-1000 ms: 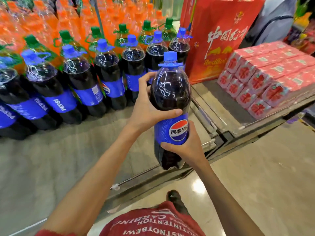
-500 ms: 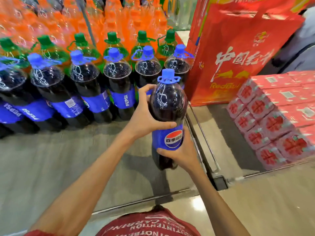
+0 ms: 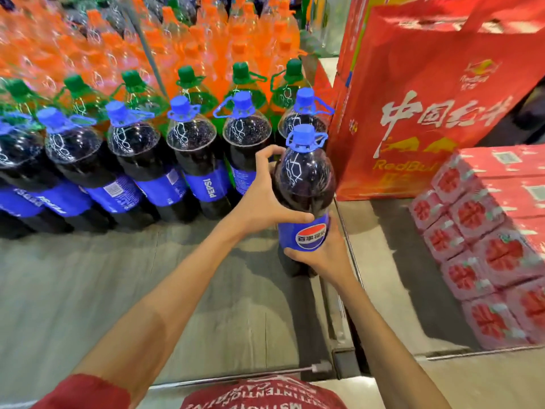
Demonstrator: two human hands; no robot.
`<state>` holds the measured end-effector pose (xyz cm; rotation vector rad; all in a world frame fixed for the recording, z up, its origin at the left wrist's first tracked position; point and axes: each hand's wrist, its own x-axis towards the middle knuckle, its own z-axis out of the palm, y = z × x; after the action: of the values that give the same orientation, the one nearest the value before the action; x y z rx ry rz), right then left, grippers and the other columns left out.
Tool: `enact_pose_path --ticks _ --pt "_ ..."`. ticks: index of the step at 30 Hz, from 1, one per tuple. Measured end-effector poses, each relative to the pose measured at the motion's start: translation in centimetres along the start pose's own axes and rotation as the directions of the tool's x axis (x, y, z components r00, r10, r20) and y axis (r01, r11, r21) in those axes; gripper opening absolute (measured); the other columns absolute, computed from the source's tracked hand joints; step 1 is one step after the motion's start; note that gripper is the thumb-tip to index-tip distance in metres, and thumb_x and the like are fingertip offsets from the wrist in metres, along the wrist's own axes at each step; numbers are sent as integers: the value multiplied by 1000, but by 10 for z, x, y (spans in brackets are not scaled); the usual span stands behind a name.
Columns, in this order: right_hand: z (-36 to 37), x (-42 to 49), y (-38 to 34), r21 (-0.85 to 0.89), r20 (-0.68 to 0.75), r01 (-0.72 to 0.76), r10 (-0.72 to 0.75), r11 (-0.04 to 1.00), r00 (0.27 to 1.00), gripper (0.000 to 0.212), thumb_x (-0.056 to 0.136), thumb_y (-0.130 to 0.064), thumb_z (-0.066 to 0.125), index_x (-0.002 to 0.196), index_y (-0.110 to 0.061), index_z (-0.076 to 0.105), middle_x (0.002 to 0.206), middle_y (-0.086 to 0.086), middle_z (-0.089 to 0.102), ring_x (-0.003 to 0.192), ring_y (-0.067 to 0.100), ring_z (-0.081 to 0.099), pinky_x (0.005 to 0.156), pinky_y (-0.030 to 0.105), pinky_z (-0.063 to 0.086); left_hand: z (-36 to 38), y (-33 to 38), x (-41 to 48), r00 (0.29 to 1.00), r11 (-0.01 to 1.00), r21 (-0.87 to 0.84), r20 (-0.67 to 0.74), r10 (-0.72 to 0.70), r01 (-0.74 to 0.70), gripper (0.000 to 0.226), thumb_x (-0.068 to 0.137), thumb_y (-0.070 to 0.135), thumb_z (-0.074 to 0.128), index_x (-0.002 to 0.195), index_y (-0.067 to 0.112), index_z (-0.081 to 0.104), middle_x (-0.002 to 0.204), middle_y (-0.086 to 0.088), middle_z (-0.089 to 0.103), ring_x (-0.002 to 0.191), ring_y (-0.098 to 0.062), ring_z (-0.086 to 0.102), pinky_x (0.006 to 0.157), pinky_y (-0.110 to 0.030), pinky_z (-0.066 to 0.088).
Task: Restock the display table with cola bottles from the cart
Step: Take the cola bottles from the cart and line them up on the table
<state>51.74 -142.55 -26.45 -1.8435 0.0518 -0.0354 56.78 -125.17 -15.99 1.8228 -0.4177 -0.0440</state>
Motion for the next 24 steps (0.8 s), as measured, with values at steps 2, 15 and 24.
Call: enact_pose_path --ticks 2,15,24 --pt "-3 11 4 -2 9 21 -21 1000 1000 107 53 -20 102 137 -15 35 122 -9 62 109 7 65 91 29 56 4 -2 7 1000 1000 13 0 -1 1 111 54 11 98 136 19 23 132 0 45 128 -14 52 107 -31 47" --pt "-3 51 25 61 4 60 -60 996 998 118 43 -17 102 142 -10 38 129 -2 61 119 8 61 99 32 53 15 -13 20 996 987 135 -3 84 -83 117 54 8 100 139 23 21 145 -4 35 136 -1 41 110 -18 37" --pt "-2 64 33 45 59 46 -49 998 997 127 43 -34 104 147 -24 33 139 0 57 128 22 59 102 57 51 12 -16 15 990 978 176 -70 125 -111 115 55 16 100 138 38 23 145 12 33 135 -2 41 110 -18 37"
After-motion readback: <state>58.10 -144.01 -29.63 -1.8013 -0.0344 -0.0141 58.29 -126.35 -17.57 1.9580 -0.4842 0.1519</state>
